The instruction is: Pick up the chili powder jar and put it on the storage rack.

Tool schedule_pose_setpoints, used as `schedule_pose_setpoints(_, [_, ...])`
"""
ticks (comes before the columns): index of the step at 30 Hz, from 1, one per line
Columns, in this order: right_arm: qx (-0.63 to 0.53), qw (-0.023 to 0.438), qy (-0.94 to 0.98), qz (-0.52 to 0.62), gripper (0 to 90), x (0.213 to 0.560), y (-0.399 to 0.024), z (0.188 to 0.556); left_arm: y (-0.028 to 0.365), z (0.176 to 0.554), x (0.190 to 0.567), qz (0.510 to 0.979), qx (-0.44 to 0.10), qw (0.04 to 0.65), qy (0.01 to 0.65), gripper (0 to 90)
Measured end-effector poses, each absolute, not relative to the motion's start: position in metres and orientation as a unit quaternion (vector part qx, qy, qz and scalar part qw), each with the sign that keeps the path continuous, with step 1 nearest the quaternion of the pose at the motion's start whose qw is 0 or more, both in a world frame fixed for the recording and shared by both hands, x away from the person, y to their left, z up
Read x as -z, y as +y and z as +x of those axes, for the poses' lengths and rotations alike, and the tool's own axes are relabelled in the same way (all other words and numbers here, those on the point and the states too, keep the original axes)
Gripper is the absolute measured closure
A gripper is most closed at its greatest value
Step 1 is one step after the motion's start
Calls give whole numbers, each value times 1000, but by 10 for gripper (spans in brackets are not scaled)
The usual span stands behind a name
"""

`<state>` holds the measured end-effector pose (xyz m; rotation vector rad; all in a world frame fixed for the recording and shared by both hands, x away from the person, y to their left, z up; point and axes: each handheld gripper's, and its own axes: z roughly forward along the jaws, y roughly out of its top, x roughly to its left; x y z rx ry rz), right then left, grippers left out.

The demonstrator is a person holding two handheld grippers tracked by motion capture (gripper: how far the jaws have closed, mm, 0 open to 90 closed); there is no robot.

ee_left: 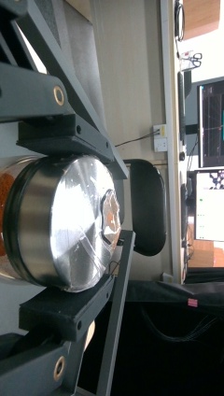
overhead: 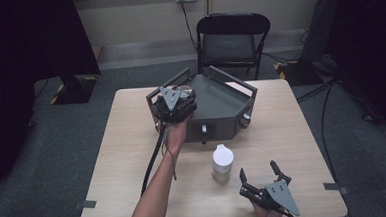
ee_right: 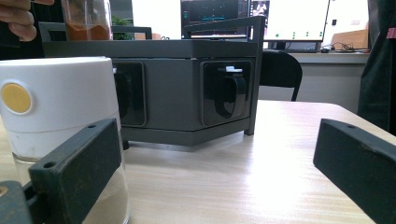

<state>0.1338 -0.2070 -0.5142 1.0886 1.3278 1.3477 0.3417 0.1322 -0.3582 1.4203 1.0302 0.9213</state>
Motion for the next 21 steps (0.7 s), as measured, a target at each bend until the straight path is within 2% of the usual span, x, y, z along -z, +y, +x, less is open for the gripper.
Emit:
schedule_pose_setpoints(9, [-547,462,539,444,0,514,-206,134,135,342,358,597,-380,553,440,340])
schedule_pose_setpoints(11, [-547,462,539,444,0,514,-206,134,136,344,357,595,-375,554,445,231])
schedule_pose_setpoints(17, [-548,461,540,442,0,514,-207,134,137,339,358,575,-370,572,453,25])
schedule_pose_setpoints(18, [-548,461,540,442,0,514,-207,134,137,338,357,574,-371,570,456,0])
schedule_pose_setpoints(21, [-548,462,539,443,0,514,-206,134,143,337,356,579,-362,575,451,0])
